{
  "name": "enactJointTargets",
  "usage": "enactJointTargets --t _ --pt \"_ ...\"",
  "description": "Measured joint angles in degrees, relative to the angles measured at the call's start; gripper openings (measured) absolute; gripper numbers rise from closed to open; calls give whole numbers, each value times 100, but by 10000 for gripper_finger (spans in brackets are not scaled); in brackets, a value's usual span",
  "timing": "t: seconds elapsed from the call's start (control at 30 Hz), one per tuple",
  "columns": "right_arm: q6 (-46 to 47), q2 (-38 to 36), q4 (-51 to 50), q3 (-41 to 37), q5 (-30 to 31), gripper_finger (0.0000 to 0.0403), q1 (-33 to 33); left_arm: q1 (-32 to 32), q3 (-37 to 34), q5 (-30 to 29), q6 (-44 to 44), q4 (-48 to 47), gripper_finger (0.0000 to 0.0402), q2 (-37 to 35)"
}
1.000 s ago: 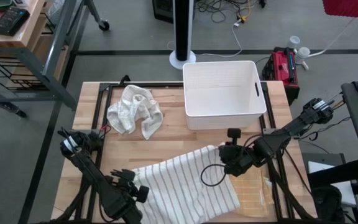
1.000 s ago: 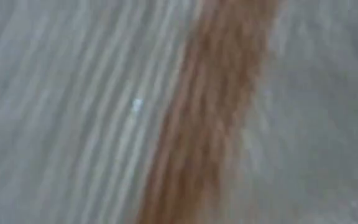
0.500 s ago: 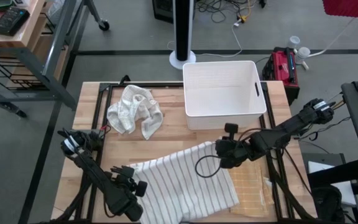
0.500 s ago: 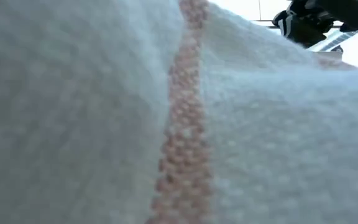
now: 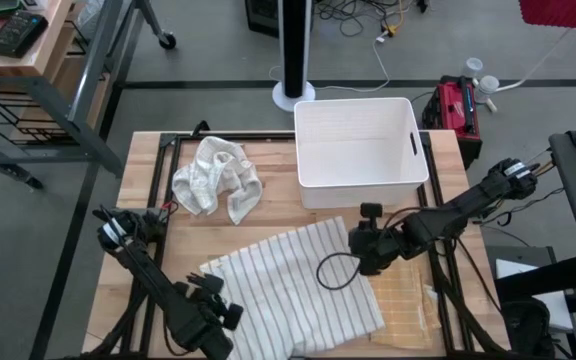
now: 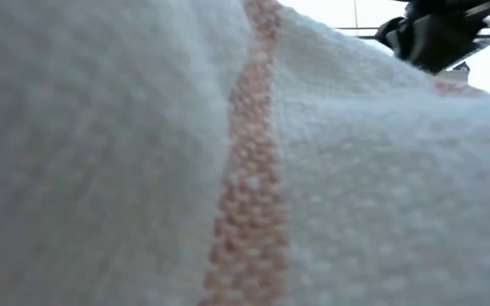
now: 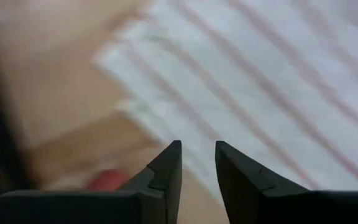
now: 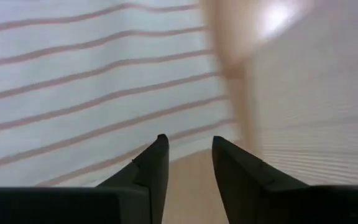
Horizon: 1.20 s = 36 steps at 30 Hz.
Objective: Fold towel
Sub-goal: Fold the white striped towel
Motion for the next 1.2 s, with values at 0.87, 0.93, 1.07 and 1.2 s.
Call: enactJointTargets --t 0.87,0.93,1.07,1.2 --pt "564 7 3937 -2149 -1087 1 682 60 -543 -816 785 2046 37 638" --pt "564 7 4219 -2222 -1091 1 682 60 -605 -816 783 2128 37 648" --pt "671 164 4358 -2238 -1092 0 651 60 -781 -816 763 2187 37 653" --pt "1086 590 4619 -2242 -1126 0 649 64 -1037 -811 631 2196 37 654"
